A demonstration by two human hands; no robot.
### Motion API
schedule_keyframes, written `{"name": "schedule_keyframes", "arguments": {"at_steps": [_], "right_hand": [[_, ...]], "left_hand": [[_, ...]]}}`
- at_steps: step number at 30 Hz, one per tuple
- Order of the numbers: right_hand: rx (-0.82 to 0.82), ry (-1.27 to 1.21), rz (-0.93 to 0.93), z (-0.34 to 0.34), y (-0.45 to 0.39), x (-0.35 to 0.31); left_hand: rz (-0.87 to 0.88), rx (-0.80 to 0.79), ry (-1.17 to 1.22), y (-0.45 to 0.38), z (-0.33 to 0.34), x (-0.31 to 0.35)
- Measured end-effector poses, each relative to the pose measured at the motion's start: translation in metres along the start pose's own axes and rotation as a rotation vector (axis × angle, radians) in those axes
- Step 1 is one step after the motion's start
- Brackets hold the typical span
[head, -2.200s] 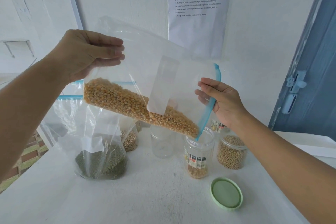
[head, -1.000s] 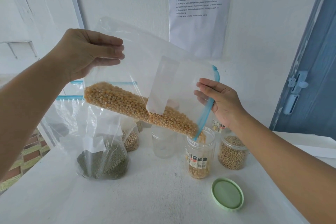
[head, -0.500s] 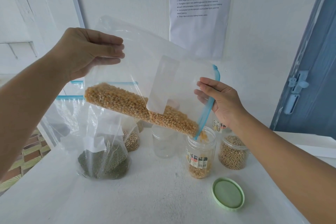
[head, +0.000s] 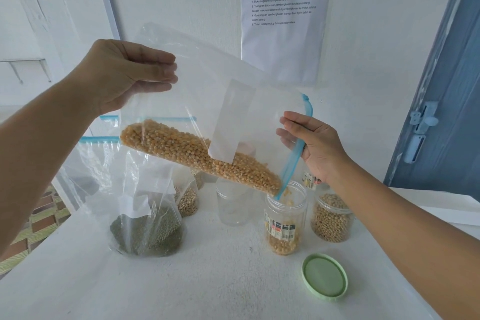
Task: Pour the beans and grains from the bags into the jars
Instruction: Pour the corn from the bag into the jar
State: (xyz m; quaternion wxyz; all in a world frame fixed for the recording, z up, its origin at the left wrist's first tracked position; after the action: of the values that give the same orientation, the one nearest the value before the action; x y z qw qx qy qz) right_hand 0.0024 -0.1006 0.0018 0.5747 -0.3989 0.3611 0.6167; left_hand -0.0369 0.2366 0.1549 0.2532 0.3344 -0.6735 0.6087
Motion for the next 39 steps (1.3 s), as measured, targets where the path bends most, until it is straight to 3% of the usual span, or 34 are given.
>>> {"name": "schedule_keyframes", "arguments": {"at_steps": [39], "right_hand": [[0.01, -0.006, -0.009, -0.0053, 0.0015, 0.0038]], "left_hand": [[0.008, -0.017, -0.012, -0.002, 0.0065, 0.0038]]}}
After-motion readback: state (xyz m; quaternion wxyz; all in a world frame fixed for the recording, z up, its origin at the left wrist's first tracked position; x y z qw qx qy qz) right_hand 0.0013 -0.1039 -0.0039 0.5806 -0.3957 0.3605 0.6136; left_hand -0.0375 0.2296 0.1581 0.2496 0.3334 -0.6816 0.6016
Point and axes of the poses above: each hand's wrist, its own y-axis away from the middle knuckle, its own z-axis out of the palm, x = y × z, the point moved 3 cm from there along -y, towards the middle knuckle, and after that the axes turned 14 degrees about z, right-handed, at the moved point
